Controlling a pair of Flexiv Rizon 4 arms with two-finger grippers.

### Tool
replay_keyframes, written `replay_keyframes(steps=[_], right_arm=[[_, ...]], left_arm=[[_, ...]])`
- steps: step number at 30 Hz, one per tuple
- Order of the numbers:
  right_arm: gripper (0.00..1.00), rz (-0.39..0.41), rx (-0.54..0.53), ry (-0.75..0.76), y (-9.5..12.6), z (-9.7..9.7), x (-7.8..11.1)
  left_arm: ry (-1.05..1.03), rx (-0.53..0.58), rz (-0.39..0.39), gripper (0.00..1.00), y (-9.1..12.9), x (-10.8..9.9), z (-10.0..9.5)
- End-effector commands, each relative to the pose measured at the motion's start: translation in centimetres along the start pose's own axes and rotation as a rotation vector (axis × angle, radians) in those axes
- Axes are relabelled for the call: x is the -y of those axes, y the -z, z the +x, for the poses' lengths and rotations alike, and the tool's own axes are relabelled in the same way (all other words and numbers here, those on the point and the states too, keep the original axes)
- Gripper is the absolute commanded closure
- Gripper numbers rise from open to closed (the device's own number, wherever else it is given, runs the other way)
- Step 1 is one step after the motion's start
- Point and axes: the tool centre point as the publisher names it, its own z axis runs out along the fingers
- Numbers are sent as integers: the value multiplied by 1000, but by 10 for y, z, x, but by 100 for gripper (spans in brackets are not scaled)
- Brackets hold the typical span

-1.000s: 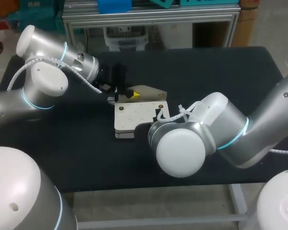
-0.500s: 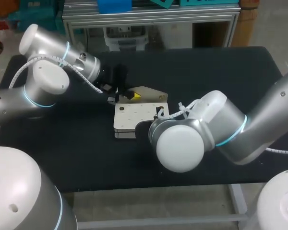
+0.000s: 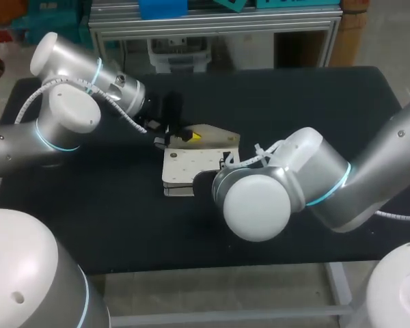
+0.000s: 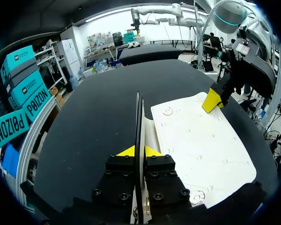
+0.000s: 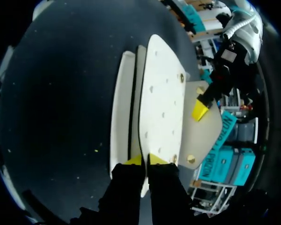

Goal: Pick up the bag, open it, inspect its contents, close it, and place it on the opposite side

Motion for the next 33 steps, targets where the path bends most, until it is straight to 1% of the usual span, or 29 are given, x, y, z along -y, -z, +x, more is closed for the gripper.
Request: replay_keyframes(steps=[1,5,10,13,16,17,18,19,22,23,25,26,28,32,33], right_arm=[[100,-137,134,-7,-2,5,2],[100,-136,132,-12,-3,6,2],[100,-136,132,-12,-3,6,2],[100,-136,132,-12,-3,6,2],[100,-136,132,-12,-3,6,2],[100,-136,132,-12,-3,6,2],[100,-136,132,-12,-3,6,2],[100,-136,132,-12,-3,6,2],[100,-136,132,-12,-3,6,2],[100,-136,132,-12,-3,6,2],[100,-136,132,-12,-3,6,2],[100,-136,132,-12,-3,6,2],[100,-136,132,-12,-3,6,2],[100,-136,132,-12,-3,6,2],[100,-136,132,-12,-3,6,2]], left_arm=[[-77,67,24,100,-2,0,20],[-156,92,46,100,-4,-1,30],[-259,127,44,100,-4,-3,37],[-289,135,32,100,-6,-7,40],[-297,135,36,100,-8,-8,44],[-296,144,38,87,-8,-8,44],[-293,149,44,63,-6,-7,44],[-293,159,47,57,-4,-5,43],[-296,180,65,45,4,1,40],[-299,190,67,44,7,3,39],[-309,196,75,51,12,8,38],[-312,199,77,53,14,9,36],[-318,207,87,58,18,12,34],[-324,219,99,63,21,16,26],[-325,221,102,69,22,16,25]])
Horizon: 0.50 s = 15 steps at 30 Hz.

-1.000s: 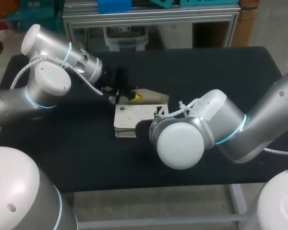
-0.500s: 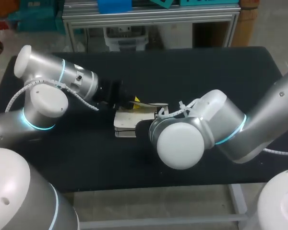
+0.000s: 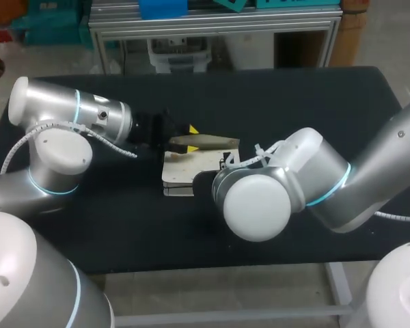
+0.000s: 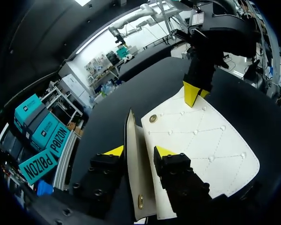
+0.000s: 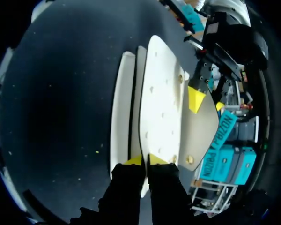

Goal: Pick up the bag, open it, inspect its contents, close it, and place it on the opposite side

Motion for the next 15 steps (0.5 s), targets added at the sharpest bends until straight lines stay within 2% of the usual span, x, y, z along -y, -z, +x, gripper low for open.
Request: replay_keyframes(steps=[1,4,5,6,12,15], right_arm=[[100,-136,134,0,-2,4,3],[100,-136,134,0,-2,4,3],[100,-136,134,0,-2,4,3],[100,-136,134,0,-2,4,3],[100,-136,134,0,-2,4,3],[100,-136,134,0,-2,4,3]], left_arm=[[-5,17,14,72,1,-1,-4],[-8,19,19,87,0,-2,-6],[-9,18,20,96,0,-2,-7],[-13,18,18,100,0,-1,-7],[-38,11,21,100,2,-2,4],[-79,1,29,100,4,0,21]])
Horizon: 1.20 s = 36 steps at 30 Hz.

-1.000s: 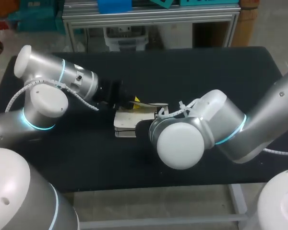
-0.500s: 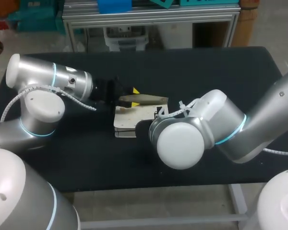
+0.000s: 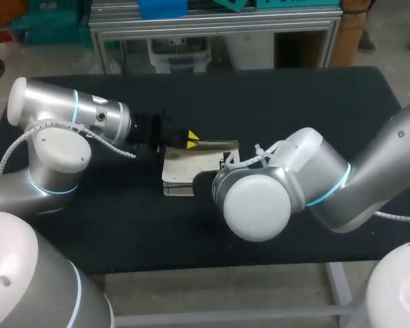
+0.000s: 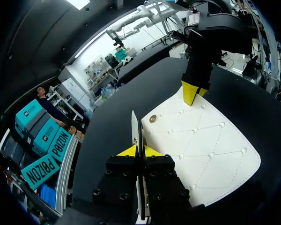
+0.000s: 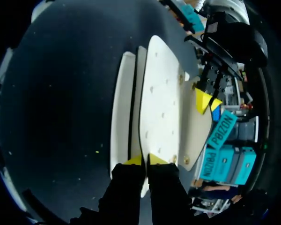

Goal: Pick up the bag, open it, inspect its contents, close it, and place it on the opposite side

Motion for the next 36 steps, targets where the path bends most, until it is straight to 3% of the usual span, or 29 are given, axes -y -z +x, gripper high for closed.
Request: replay_keyframes(steps=[1,10,21,28,36], right_arm=[[100,-136,135,0,-2,4,3],[100,-136,135,0,-2,4,3],[100,-136,135,0,-2,4,3],[100,-136,135,0,-2,4,3],[100,-136,135,0,-2,4,3]], left_arm=[[-37,2,12,100,3,1,23],[-78,-2,-6,100,-6,-7,50],[-95,62,13,100,12,-2,53],[-131,22,48,100,-4,12,57],[-145,-9,6,100,-8,9,61]])
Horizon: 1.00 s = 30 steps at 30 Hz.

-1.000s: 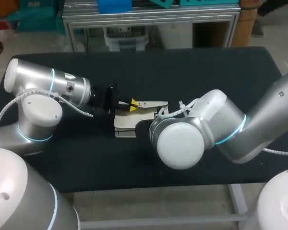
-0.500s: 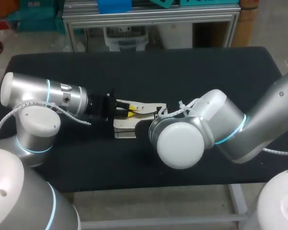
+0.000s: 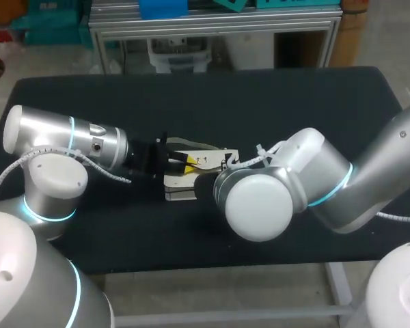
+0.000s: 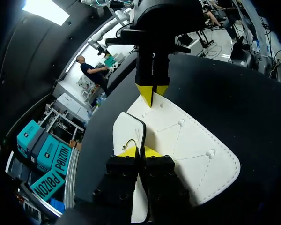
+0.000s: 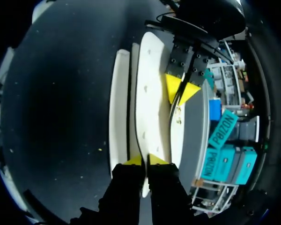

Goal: Pick up the bag, open it, inspect its contents, close it, and place it on the opposite side

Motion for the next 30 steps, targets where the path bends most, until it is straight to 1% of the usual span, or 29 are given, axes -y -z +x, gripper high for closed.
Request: replay_keyframes(steps=[1,2,3,4,6,7,9,11,13,14,18,21,25,28,30], right_arm=[[100,-136,142,0,-4,1,0],[100,-136,142,0,-4,1,0],[100,-136,142,0,-4,1,0],[100,-136,142,0,-4,1,0],[100,-136,142,0,-4,1,0],[100,-136,142,0,-4,1,0],[100,-136,142,0,-4,1,0],[100,-136,142,0,-4,1,0],[100,-136,142,0,-4,1,0],[100,-136,142,0,-4,1,0],[100,-136,142,0,-4,1,0],[100,-136,142,0,-4,1,0],[100,-136,142,0,-4,1,0],[100,-136,142,0,-4,1,0],[100,-136,142,0,-4,1,0]], left_arm=[[9,2,-11,93,-4,0,3],[13,10,-12,75,-1,0,2],[17,15,-10,64,1,-1,1],[20,26,-7,58,3,-1,0],[22,42,-1,57,5,0,-3],[20,50,3,59,5,1,-4],[15,61,11,66,4,2,-6],[12,64,21,77,2,2,-8],[9,66,25,85,-2,1,-10],[8,68,32,100,-4,1,-10],[-38,70,42,100,-4,3,-5],[-55,60,32,100,2,1,0],[-47,60,0,100,8,-6,2],[-50,48,-7,100,6,-7,2],[-57,37,5,100,1,-5,2]])
